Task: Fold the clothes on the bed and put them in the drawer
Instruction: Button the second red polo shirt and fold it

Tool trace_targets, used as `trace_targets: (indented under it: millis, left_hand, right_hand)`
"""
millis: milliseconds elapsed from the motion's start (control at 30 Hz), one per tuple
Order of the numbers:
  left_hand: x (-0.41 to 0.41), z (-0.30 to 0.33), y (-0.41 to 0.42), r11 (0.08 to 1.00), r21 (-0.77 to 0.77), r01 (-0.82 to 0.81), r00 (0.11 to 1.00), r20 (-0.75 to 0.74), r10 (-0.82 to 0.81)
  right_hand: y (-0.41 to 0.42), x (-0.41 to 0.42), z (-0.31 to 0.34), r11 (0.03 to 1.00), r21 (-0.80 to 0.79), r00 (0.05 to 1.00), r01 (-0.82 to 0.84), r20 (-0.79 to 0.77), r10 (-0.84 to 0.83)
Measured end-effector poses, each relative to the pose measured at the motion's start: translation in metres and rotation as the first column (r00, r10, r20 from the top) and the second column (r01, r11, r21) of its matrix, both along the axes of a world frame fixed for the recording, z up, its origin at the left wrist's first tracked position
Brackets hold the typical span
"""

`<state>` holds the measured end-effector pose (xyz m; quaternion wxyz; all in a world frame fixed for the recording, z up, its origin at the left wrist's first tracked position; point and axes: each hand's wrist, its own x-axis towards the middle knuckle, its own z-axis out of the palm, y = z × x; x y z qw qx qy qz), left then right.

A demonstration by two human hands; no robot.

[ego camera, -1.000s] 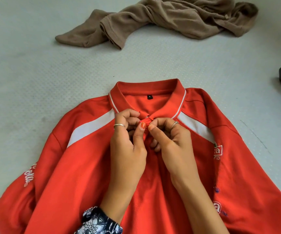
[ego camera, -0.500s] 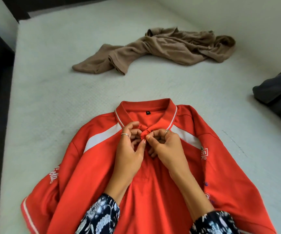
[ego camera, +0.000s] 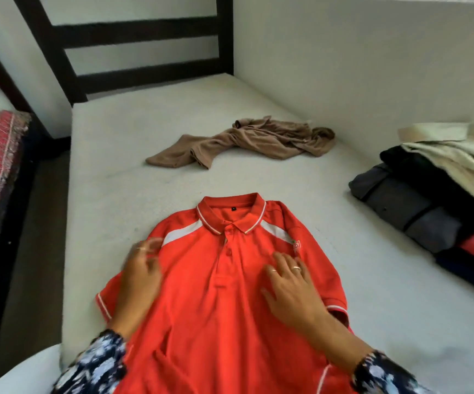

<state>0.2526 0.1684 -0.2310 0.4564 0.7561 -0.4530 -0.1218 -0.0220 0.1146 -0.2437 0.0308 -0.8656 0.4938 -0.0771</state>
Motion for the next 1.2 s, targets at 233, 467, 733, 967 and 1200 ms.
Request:
trace_targets:
  millis: [233, 467, 733, 967, 1200]
  left_hand:
    - [0.058, -0.028, 0.054, 0.781, 0.594, -0.194, 0.965, 0.260, 0.041]
    - [0.033, 0.010, 0.048, 0.955, 0.244, -0.170, 0.981, 0.130, 0.142]
    - [0.090, 0.120, 0.038, 0.903, 0.070, -0.423, 0.902, -0.068, 0.427]
    - [0.006, 0.164, 0.017, 0.983, 0.111, 0.148, 0.971, 0.173, -0.166]
    - [-0.118, 0.150, -0.008, 0.720, 0.323, 0.614, 0.736, 0.094, -0.670]
  right_hand:
    - [-0.009, -0.103, 0.046, 0.853, 0.246, 0.868, 0.460, 0.079, -0.491]
    - [-0.039, -0.149, 0.064, 0.636, 0.581, 0.444, 0.507, 0.457, -0.771]
    - [-0.080, -0.200, 0.070, 0.597, 0.514, 0.299, 0.615, 0.548, -0.781]
    - [-0.033, -0.097, 0.160, 0.748, 0.648, 0.327, 0.143, 0.682, -0.654]
    - [0.024, 0.001, 0.176, 0.820, 0.525, 0.609, -0.229, 0.734, -0.300]
